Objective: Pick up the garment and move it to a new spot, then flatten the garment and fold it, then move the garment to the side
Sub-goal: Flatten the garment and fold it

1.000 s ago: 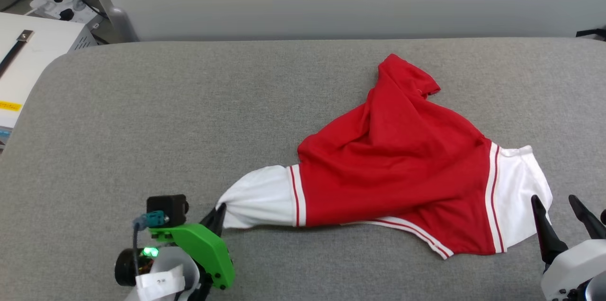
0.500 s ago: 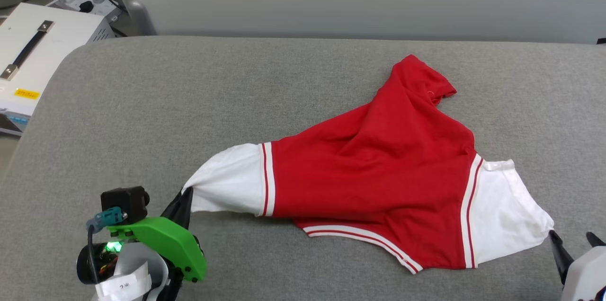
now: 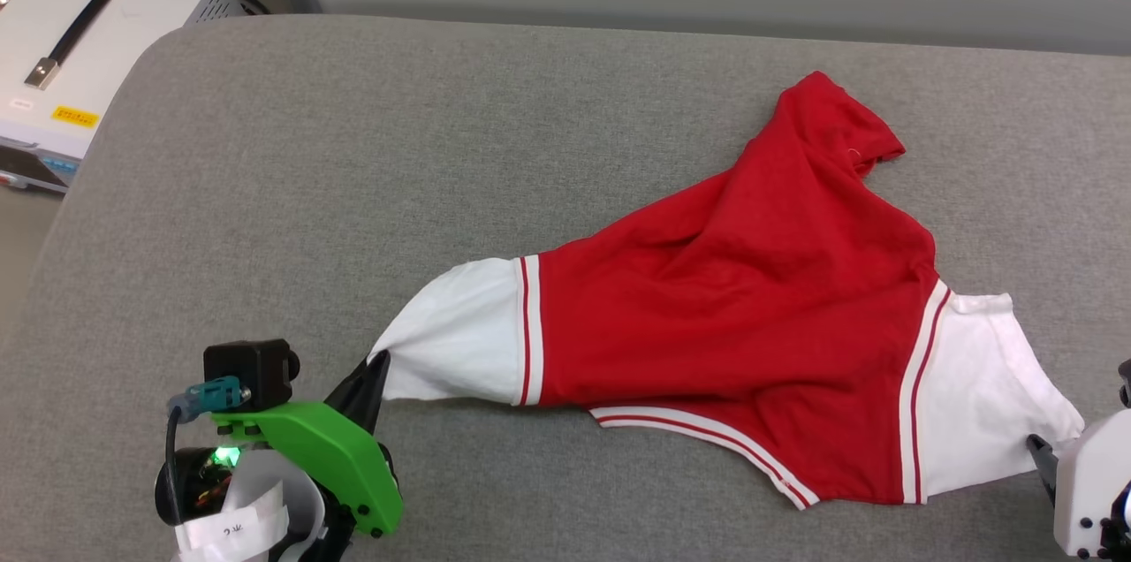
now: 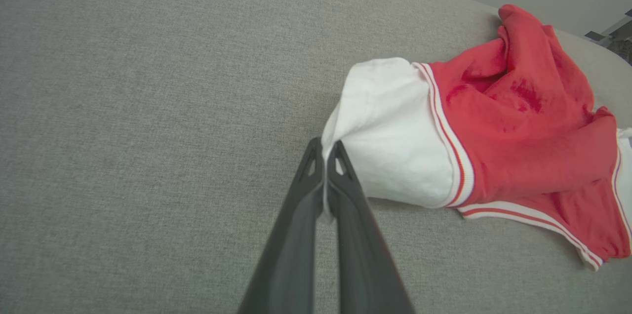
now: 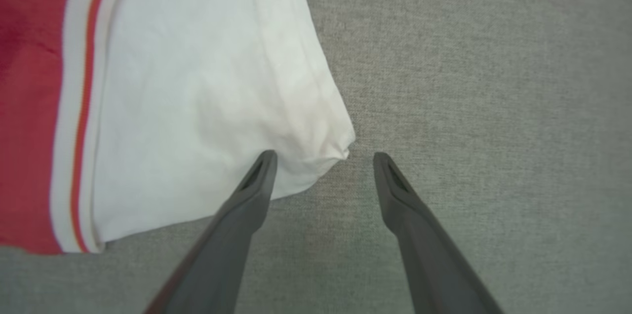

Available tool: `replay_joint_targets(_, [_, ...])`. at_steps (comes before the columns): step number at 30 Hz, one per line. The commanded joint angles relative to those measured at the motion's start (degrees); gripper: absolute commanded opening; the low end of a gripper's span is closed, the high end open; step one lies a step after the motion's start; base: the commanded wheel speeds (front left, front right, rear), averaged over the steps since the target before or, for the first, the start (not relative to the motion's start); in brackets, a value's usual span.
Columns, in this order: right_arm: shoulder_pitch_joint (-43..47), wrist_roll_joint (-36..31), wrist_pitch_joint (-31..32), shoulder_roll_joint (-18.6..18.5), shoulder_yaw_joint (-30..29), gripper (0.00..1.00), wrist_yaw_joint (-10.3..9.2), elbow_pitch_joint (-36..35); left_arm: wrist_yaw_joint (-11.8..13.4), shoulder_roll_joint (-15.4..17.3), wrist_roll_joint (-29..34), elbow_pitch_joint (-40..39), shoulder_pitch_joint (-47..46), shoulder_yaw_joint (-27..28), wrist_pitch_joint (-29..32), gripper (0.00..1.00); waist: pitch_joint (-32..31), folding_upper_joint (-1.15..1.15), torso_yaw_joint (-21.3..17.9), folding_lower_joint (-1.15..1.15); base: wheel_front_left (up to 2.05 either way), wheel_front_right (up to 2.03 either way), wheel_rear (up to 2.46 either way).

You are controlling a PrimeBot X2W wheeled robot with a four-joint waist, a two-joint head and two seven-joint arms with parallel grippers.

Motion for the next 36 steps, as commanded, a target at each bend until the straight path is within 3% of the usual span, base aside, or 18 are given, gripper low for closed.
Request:
replay_joint_targets(1, [-1.12,-0.19,0.10,-0.22,0.35,1.00,-0.03,0.67,0.16,0.17,-0.25,-0.51,-0.05,0.04,0.07,0.00,0.89,0.00,0.80,0.00,0.00,0.00,0.00])
replay_joint_targets(7, [-2.03,-0.05,-0.49,-0.37,1.90,1.00,-0.03,4.71,-0.21,0.22,-0.23,-1.03,-0.76,-0.42,0.21,0.00,1.99,0.00,1.71,0.00,0.00,0.00,0.00])
replay_joint_targets(10, [-1.40,1.19,0.17,-0.51,2.96,0.00,-0.03,8.21,-0.33,0.25,-0.30,-0.75,-1.01,-0.69,0.30,0.00,2.04,0.00,2.14,0.00,0.00,0.00,0.00])
replay_joint_targets(16, [-1.71,2.22,-1.70,-1.36,2.57,0.00,-0.03,9.41,-0.35,0.62,-0.62,0.16,-0.56,-0.50,0.24,0.00,0.27,0.00,1.34,0.00,0.00,0.00,0.00])
replay_joint_targets(21, [-2.49,3.46,-4.25,-3.47,2.58,0.00,-0.03,6.20,-0.72,1.61,-0.44,0.31,-0.18,-0.08,-0.35,0.00,-2.70,0.00,0.01,0.00,0.00,0.00,0.00])
replay_joint_targets(36, [-9.66,11.50,-1.50,-15.66,1.11,0.00,-0.03,-9.07,-3.20,10.14,-0.29,-6.99,-3.38,3.13,3.88,0.00,-11.47,0.00,-3.93,0.00,0.00,0.00,0.00])
